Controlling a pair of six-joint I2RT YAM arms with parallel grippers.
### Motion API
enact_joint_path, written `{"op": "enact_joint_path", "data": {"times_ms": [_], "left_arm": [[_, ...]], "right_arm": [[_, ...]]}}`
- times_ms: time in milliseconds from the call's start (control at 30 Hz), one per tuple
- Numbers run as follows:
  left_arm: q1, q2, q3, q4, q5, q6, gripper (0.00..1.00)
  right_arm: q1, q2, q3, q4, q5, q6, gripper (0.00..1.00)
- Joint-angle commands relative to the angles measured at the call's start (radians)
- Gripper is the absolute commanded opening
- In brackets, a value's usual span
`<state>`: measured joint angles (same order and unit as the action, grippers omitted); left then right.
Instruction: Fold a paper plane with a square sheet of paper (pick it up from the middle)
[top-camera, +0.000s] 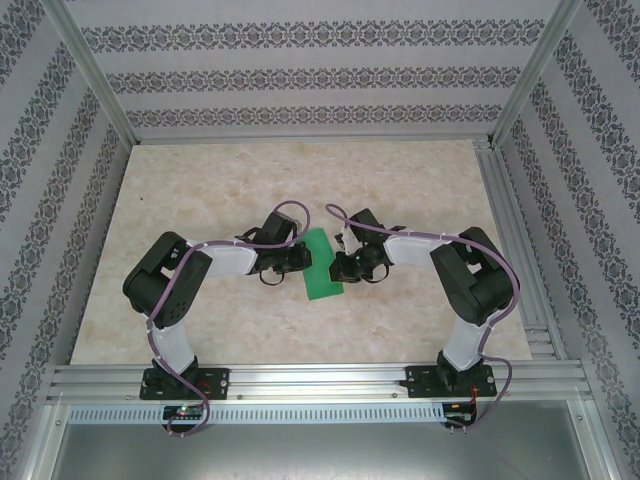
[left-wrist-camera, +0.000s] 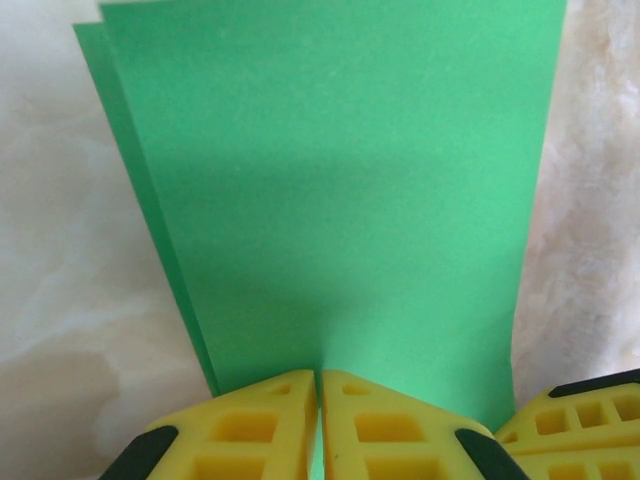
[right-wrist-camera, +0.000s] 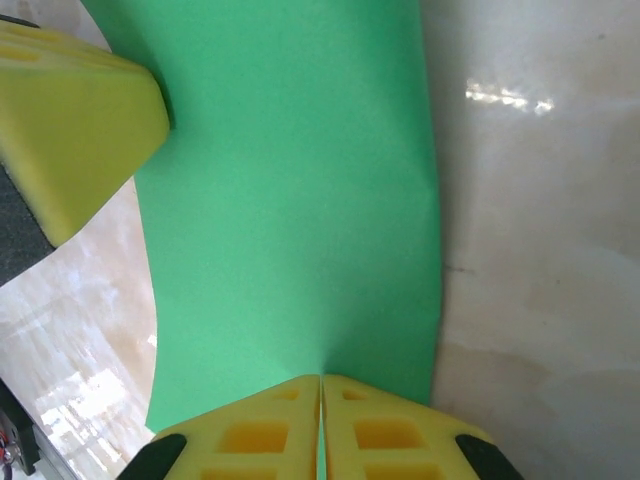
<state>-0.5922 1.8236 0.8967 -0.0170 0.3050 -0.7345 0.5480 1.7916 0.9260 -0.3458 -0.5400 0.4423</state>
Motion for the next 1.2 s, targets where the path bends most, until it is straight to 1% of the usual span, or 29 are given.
{"op": "enact_joint_path", "data": {"times_ms": [0, 100, 233, 333, 400, 467, 567, 633, 700, 967, 1067, 1167], "left_arm": [[-0.012, 0.059, -0.041, -0.083, -0.058, 0.013, 0.13], [-0.013, 0.06, -0.041, -0.08, -0.058, 0.013, 0.13], [-0.012, 0.062, -0.042, -0.077, -0.057, 0.013, 0.13], [-0.012, 0.062, -0.041, -0.077, -0.058, 0.013, 0.13], [-0.013, 0.062, -0.041, -0.077, -0.058, 0.014, 0.13], [-0.013, 0.062, -0.041, -0.077, -0.057, 0.015, 0.13], [-0.012, 0.062, -0.041, -0.078, -0.056, 0.015, 0.12], [-0.013, 0.062, -0.04, -0.078, -0.056, 0.016, 0.12], [-0.012, 0.062, -0.037, -0.081, -0.055, 0.017, 0.12], [-0.012, 0.061, -0.036, -0.085, -0.049, 0.022, 0.12], [-0.012, 0.056, -0.037, -0.089, -0.048, 0.025, 0.12], [-0.012, 0.051, -0.041, -0.089, -0.048, 0.027, 0.12]], "right_arm": [[0.016, -0.076, -0.016, -0.01, 0.003, 0.022, 0.11], [0.021, -0.093, -0.063, 0.015, 0.0, 0.055, 0.11], [0.026, -0.06, -0.142, 0.072, 0.002, 0.105, 0.1], [0.029, -0.04, -0.167, 0.076, 0.02, 0.119, 0.1], [0.032, -0.05, -0.162, 0.065, 0.027, 0.121, 0.1], [0.034, -0.093, -0.14, 0.065, 0.026, 0.125, 0.1], [0.033, -0.164, -0.085, 0.072, 0.033, 0.131, 0.12], [0.031, -0.176, -0.041, 0.079, 0.048, 0.129, 0.14], [0.026, -0.151, 0.007, 0.083, 0.057, 0.123, 0.14], [0.0, 0.057, 0.171, 0.132, 0.067, 0.108, 0.13], [-0.021, 0.107, 0.189, 0.146, 0.077, 0.112, 0.13], [-0.049, 0.143, 0.164, 0.168, 0.096, 0.124, 0.13]]}}
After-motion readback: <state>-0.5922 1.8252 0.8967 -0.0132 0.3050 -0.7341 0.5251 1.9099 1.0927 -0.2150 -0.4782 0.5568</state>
